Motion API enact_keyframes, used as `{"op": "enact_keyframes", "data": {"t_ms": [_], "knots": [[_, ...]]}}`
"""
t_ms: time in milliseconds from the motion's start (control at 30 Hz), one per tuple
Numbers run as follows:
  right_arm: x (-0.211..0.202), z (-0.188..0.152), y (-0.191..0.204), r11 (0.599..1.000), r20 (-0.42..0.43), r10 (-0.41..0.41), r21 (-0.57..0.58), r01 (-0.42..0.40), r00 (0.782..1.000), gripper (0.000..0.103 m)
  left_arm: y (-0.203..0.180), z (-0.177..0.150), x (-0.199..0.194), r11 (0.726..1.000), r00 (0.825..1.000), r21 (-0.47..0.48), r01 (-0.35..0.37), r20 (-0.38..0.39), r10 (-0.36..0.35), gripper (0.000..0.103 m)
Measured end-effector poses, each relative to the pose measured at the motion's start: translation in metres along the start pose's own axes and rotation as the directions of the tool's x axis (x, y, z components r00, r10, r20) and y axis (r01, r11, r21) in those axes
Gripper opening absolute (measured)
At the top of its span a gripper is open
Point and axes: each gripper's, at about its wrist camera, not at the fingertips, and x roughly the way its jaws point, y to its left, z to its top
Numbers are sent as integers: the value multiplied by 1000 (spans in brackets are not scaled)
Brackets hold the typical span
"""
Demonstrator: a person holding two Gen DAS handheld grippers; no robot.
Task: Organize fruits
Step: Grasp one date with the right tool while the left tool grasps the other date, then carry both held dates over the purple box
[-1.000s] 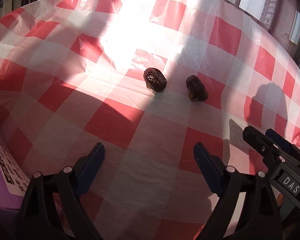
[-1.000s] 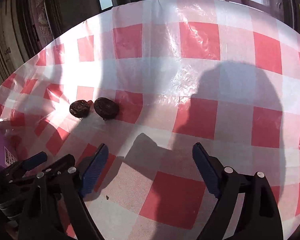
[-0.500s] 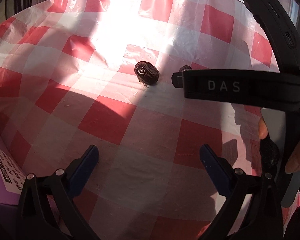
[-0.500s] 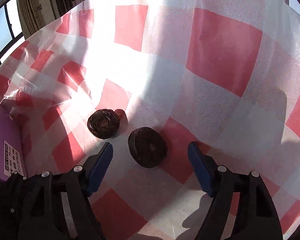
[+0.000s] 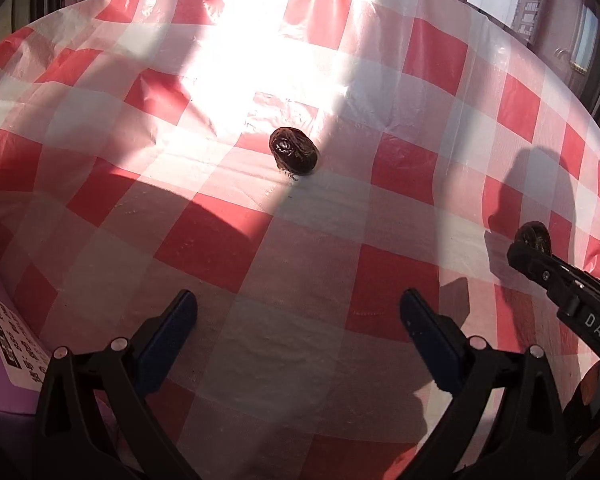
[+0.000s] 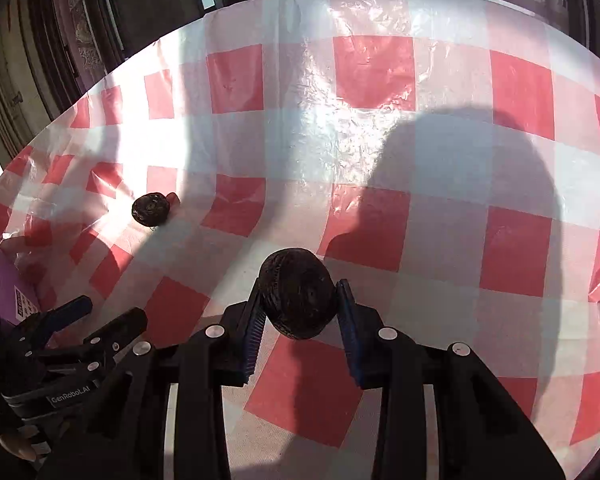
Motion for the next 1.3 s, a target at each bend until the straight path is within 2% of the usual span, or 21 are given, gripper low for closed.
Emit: {"op": "enact_keyframes", "data": {"t_ms": [67, 200, 333, 367, 433, 500, 533, 567, 600, 633, 667, 700, 800, 900, 967, 1033, 1100, 1233, 1300], "knots": [[-24, -27, -21, 994, 31, -31, 109, 27, 999, 35, 5, 4, 1, 1000, 1000, -19, 14, 1, -14, 101], [-55, -58, -42, 966, 97, -9, 256, -16, 995, 35, 10, 18, 8, 999, 1000, -50, 15, 0, -15, 101], [-48, -60, -46, 954, 83, 40, 293, -63, 996, 35, 16, 52, 30, 994, 999, -97, -42, 6, 43, 99], [-48, -61, -47, 952, 83, 59, 297, -81, 995, 35, 16, 64, 37, 993, 998, -97, -60, 6, 61, 93], [-47, -62, -49, 948, 78, 69, 304, -90, 995, 35, 18, 82, 49, 990, 994, -95, -105, 4, 106, 88], [-45, -62, -50, 947, 74, 80, 306, -99, 994, 35, 15, 95, 61, 984, 987, -66, -163, -3, 163, 86], [-44, -61, -50, 947, 70, 80, 305, -98, 994, 35, 10, 98, 65, 979, 979, -18, -204, -7, 204, 80], [-43, -62, -49, 947, 66, 82, 305, -98, 994, 35, 6, 100, 66, 983, 983, 1, -186, 5, 186, 64], [-43, -61, -49, 948, 65, 83, 304, -99, 994, 35, 1, 100, 64, 986, 986, 26, -166, 11, 165, 55], [-43, -62, -50, 947, 66, 85, 305, -101, 994, 35, -3, 97, 61, 987, 988, 54, -151, 21, 150, 34], [-43, -62, -50, 947, 67, 86, 305, -103, 994, 35, -8, 96, 58, 978, 980, 68, -197, 20, 196, 34], [-43, -62, -50, 947, 67, 87, 304, -103, 994, 35, -10, 88, 54, 989, 993, 83, -119, 14, 118, 34], [-41, -61, -50, 947, 68, 86, 305, -103, 994, 35, -20, 61, 28, 996, 1000, 91, -6, 9, 6, 33], [-40, -61, -50, 947, 68, 87, 305, -104, 994, 35, -34, 23, -12, 986, 993, 136, 101, 51, -108, 33], [-40, -62, -50, 947, 71, 86, 306, -103, 994, 35, -38, -5, -36, 975, 984, 165, 147, 79, -161, 34], [-41, -62, -51, 946, 74, 87, 307, -105, 994, 35, -38, -26, -50, 970, 979, 183, 160, 95, -179, 33], [-40, -62, -51, 946, 73, 87, 308, -105, 994, 35, -42, -41, -56, 964, 974, 183, 194, 76, -211, 34], [-41, -62, -52, 945, 75, 87, 311, -106, 993, 35, -37, -61, -60, 962, 974, 203, 185, 90, -206, 34], [-41, -62, -52, 945, 76, 88, 310, -107, 993, 35, -34, -67, -62, 961, 968, 174, 215, 94, -233, 34]]}}
